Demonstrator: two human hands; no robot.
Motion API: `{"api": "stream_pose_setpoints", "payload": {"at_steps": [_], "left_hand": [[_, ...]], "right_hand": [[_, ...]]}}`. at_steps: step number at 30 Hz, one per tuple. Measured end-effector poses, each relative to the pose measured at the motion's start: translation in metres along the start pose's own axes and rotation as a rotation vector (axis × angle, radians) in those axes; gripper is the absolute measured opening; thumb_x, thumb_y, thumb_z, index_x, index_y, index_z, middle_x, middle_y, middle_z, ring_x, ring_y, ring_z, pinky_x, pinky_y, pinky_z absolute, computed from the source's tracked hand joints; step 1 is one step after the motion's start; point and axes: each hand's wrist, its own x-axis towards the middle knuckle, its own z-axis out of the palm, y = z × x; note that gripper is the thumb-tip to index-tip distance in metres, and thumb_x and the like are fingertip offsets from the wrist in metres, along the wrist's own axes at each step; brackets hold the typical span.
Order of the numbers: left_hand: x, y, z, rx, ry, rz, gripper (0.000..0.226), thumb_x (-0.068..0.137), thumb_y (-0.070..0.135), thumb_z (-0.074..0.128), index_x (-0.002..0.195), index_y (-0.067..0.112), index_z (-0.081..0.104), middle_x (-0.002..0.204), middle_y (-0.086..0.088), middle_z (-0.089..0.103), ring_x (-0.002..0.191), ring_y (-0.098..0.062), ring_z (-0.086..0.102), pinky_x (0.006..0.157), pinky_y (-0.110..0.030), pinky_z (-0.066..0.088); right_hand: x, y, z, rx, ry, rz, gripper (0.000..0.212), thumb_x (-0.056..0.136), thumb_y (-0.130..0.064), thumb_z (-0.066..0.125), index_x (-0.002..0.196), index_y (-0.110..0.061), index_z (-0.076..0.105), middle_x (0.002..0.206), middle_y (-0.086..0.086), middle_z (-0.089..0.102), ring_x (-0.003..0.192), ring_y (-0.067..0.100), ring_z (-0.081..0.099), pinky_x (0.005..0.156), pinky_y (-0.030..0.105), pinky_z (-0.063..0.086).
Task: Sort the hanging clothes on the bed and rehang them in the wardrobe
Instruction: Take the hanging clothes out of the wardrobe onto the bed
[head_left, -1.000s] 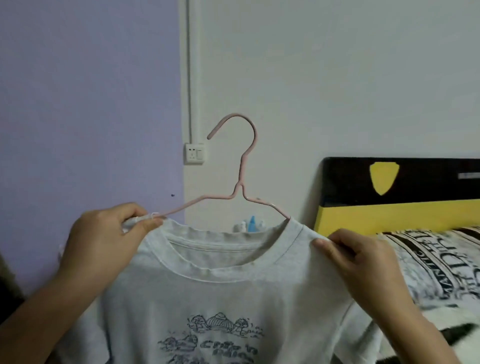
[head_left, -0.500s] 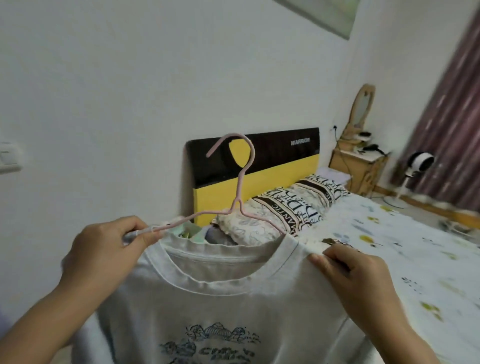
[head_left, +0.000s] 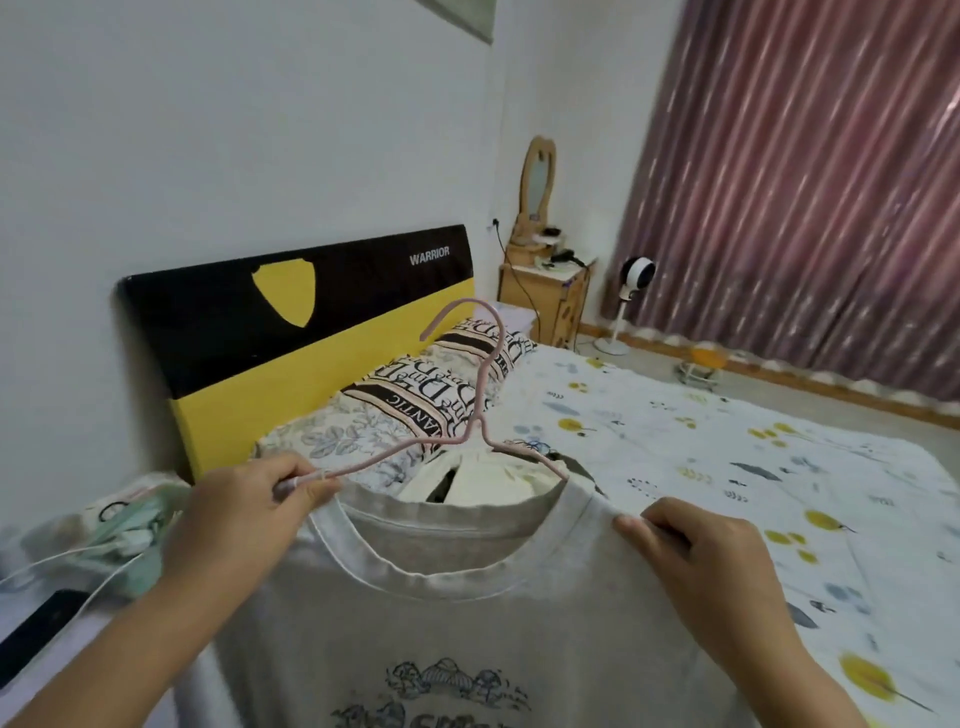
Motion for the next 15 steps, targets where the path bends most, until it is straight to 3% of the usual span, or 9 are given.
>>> {"api": "stream_pose_setpoints", "payload": {"at_steps": [4,9,15], "left_hand": [[0.044,-0.005,0.041,-0.027,-0.098,0.04,0.024,0.075,0.033,0.072,0.057,0.035,0.057,0.051,0.003,0.058,0.054,-0.018,0.054,0.052,-0.027,0.038],[0.103,-0.02,0.09,-0.033,-0.226,0.089,0.02,0.077,0.038,0.07,0.06,0.032,0.061,0.048,0.006,0.056,0.051,-0.015,0.053,0.053,-0.026,0.039],[0.167,-0.02,0.143,-0.031,-0.338,0.166,0.019,0.081,0.031,0.068,0.064,0.026,0.063,0.052,0.005,0.057,0.054,-0.012,0.052,0.048,-0.023,0.031]], "right_hand": [[0.019,0.016,0.012,-0.045,0.03,0.102,0.03,0.079,-0.031,0.071,0.058,-0.016,0.056,0.049,-0.001,0.052,0.055,0.019,0.05,0.054,0.034,0.038],[0.05,0.029,0.037,-0.067,0.01,0.268,0.034,0.081,-0.036,0.067,0.055,-0.021,0.052,0.049,-0.005,0.051,0.055,0.011,0.049,0.054,0.028,0.036],[0.092,0.048,0.07,-0.149,0.01,0.389,0.03,0.083,-0.038,0.065,0.062,-0.018,0.057,0.055,-0.001,0.056,0.06,0.018,0.053,0.055,0.033,0.037]]}}
